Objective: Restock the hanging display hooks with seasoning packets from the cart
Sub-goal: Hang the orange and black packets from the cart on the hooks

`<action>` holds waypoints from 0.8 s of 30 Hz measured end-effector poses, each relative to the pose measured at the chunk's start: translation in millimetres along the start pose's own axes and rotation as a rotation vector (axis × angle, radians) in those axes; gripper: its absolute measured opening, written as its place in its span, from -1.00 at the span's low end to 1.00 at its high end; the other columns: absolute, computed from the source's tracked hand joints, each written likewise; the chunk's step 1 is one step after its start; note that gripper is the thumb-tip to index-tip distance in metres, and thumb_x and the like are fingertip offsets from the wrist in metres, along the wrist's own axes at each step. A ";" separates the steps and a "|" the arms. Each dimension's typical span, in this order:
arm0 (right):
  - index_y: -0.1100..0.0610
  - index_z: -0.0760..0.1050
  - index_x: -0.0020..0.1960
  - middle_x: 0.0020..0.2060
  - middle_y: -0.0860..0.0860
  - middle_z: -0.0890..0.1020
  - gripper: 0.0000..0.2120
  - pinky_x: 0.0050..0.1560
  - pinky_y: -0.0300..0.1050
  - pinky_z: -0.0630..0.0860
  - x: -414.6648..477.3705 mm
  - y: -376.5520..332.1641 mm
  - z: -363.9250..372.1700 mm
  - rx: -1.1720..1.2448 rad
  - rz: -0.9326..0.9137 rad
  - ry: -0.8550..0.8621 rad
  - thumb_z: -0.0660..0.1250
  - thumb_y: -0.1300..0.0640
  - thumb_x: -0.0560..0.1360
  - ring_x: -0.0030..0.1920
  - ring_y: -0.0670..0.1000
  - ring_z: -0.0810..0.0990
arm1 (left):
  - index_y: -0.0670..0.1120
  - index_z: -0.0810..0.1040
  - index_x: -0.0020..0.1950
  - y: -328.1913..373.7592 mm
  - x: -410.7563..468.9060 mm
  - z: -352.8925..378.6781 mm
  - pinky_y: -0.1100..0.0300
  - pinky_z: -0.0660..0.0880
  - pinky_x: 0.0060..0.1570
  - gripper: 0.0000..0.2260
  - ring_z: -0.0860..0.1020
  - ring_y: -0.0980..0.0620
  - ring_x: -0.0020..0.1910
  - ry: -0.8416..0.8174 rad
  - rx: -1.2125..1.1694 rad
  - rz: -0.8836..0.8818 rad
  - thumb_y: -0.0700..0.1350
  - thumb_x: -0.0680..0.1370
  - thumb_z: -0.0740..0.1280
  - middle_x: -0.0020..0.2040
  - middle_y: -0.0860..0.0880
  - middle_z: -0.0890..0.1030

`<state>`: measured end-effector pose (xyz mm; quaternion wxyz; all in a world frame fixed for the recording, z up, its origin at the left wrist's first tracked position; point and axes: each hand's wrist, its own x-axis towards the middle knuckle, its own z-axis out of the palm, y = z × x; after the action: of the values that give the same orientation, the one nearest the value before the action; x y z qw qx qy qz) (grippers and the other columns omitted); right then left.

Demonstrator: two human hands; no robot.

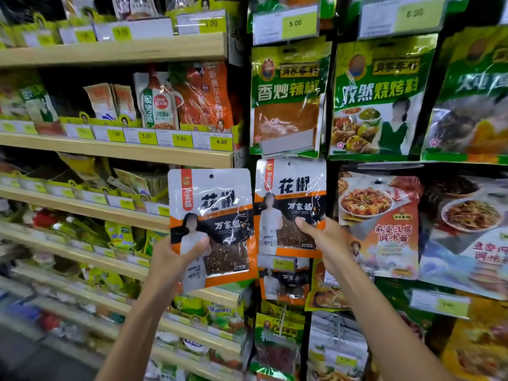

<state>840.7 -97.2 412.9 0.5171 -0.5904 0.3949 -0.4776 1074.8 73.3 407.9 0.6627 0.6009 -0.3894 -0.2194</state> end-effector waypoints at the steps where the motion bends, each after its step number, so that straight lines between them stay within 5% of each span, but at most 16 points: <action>1: 0.01 0.54 0.13 -0.03 -0.16 0.66 -0.69 -0.19 -0.31 0.41 0.8 -0.1 -0.4 -0.009 0.001 -0.001 0.48 0.01 0.41 0.01 -0.17 0.58 | 0.02 0.62 -0.08 -0.4 3.2 1.4 0.06 0.57 -0.14 -0.82 0.65 0.02 -0.13 -0.006 0.004 0.000 -0.02 0.35 0.46 -0.15 0.02 0.69; 5: 0.09 0.51 0.22 0.09 -0.06 0.64 -0.59 0.08 -0.10 0.47 4.4 3.6 -1.2 -0.013 0.034 0.033 0.48 0.00 0.43 0.12 -0.04 0.55 | 0.04 0.60 -0.08 0.5 17.1 4.4 0.08 0.56 -0.12 -0.88 0.64 0.09 -0.13 -0.049 -0.003 -0.004 -0.10 0.41 0.46 -0.13 0.06 0.67; 8: 0.05 0.52 0.16 0.05 -0.08 0.64 -0.67 -0.02 -0.17 0.49 10.8 2.0 3.3 0.003 0.039 0.040 0.47 0.04 0.44 0.14 -0.01 0.56 | 0.08 0.57 -0.06 1.9 26.9 6.3 0.18 0.54 -0.16 -0.85 0.62 0.17 -0.14 -0.090 -0.002 0.004 -0.08 0.41 0.45 -0.12 0.11 0.66; 12: 0.16 0.40 0.36 0.33 0.07 0.50 -0.49 0.36 0.08 0.37 33.7 1.8 11.0 -0.019 0.047 0.085 0.44 0.05 0.48 0.32 0.09 0.46 | 0.05 0.59 -0.07 3.1 35.4 9.9 0.24 0.53 -0.26 -0.84 0.64 0.19 -0.22 -0.128 0.009 0.020 -0.02 0.38 0.45 -0.23 0.14 0.68; 20: 0.24 0.23 0.47 0.43 0.16 0.36 -0.40 0.28 -0.04 0.30 58.8 9.9 13.1 -0.153 0.145 0.170 0.11 -0.16 0.61 0.41 0.18 0.34 | 0.01 0.59 -0.04 0.2 40.4 19.9 0.21 0.54 -0.22 -0.72 0.64 0.19 -0.20 -0.216 -0.042 0.029 0.05 0.30 0.45 -0.21 0.13 0.69; 24: 0.21 0.30 0.38 0.27 0.12 0.47 -0.54 0.22 -0.09 0.39 22.7 23.1 16.4 -0.340 -0.053 0.301 0.18 -0.06 0.61 0.30 0.12 0.44 | -0.02 0.60 0.04 -6.3 39.1 27.0 0.13 0.58 -0.12 -0.66 0.65 0.08 -0.08 -0.287 -0.075 0.003 0.04 0.30 0.46 -0.10 0.06 0.70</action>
<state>862.6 -118.7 393.4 0.3326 -0.6013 0.5268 -0.5003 1078.4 25.6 410.9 0.6224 0.5376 -0.4725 -0.3167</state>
